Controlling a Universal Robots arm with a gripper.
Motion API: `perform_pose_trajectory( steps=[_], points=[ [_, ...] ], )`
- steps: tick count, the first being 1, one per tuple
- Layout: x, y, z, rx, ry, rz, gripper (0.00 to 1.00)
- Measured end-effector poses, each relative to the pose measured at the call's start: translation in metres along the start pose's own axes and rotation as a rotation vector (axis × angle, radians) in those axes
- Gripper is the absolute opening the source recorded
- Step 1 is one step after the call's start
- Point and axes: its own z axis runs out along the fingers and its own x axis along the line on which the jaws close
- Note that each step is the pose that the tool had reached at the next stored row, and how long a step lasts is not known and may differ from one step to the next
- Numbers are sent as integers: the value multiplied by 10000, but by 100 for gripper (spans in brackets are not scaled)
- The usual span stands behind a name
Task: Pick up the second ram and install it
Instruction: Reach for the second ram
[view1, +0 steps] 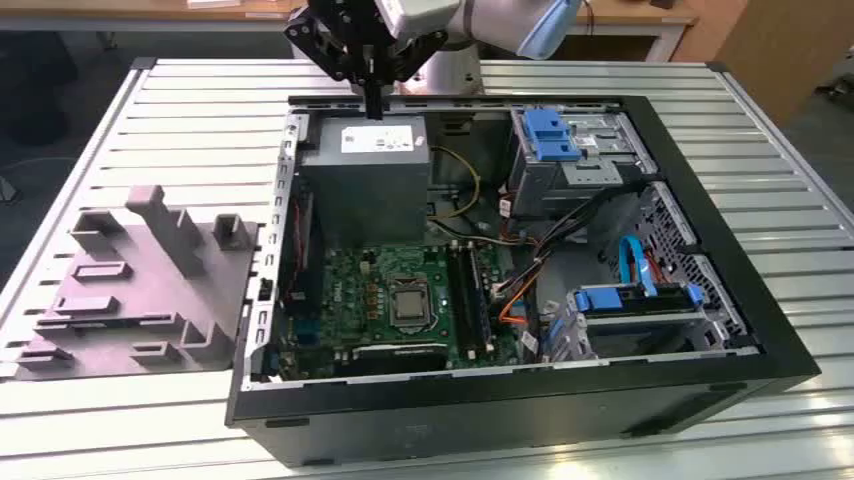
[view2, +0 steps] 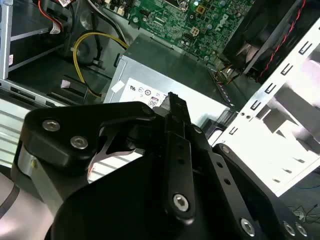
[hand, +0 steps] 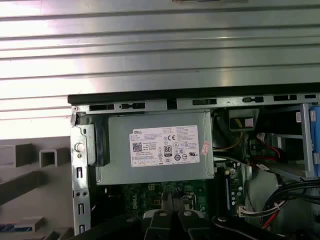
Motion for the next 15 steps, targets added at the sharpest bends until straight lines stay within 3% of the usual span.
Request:
perform_pose_trajectory(
  steps=[15],
  points=[
    [25, -2, -1, -1, -1, 0, 11]
  ],
)
